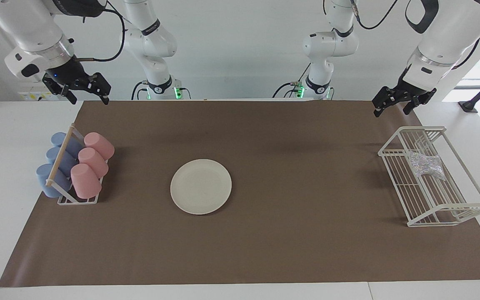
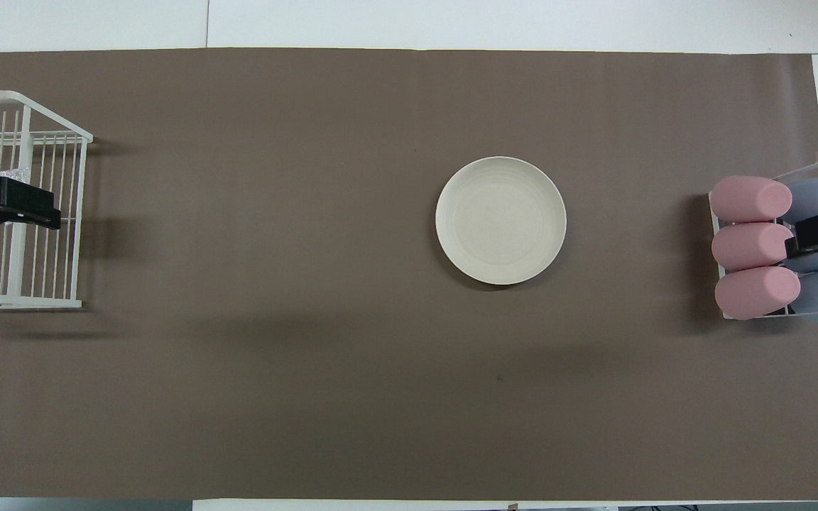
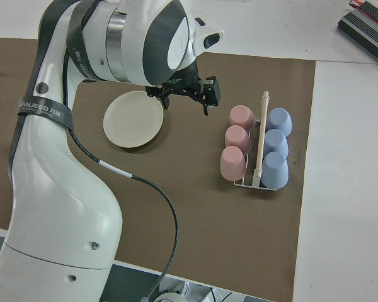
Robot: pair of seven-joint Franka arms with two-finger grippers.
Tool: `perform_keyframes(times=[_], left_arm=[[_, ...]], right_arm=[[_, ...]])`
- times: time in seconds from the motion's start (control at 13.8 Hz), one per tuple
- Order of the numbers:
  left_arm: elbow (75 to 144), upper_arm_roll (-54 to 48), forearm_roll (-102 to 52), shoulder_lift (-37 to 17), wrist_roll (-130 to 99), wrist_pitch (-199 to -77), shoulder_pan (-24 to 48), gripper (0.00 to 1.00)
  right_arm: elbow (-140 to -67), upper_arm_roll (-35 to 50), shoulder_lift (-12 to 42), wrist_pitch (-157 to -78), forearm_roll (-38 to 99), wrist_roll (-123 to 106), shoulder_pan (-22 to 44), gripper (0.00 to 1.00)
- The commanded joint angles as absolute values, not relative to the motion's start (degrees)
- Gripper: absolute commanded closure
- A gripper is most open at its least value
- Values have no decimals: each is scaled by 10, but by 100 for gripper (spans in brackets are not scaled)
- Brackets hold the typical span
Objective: Wipe plate with sponge
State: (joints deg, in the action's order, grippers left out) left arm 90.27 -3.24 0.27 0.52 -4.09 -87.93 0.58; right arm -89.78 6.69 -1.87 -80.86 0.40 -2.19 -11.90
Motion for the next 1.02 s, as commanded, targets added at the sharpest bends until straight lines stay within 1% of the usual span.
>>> perform_keyframes(times=[0.0,0.94], left_arm=[[918,-30,10,18,-47,-883,11,0],[925,-29,11,23,-47,-883,12,0]], right_arm=[[-900,70,-20,-820,-10,-25,-135,0],[-901,74,-28,-812,-26,-25,-127,0]])
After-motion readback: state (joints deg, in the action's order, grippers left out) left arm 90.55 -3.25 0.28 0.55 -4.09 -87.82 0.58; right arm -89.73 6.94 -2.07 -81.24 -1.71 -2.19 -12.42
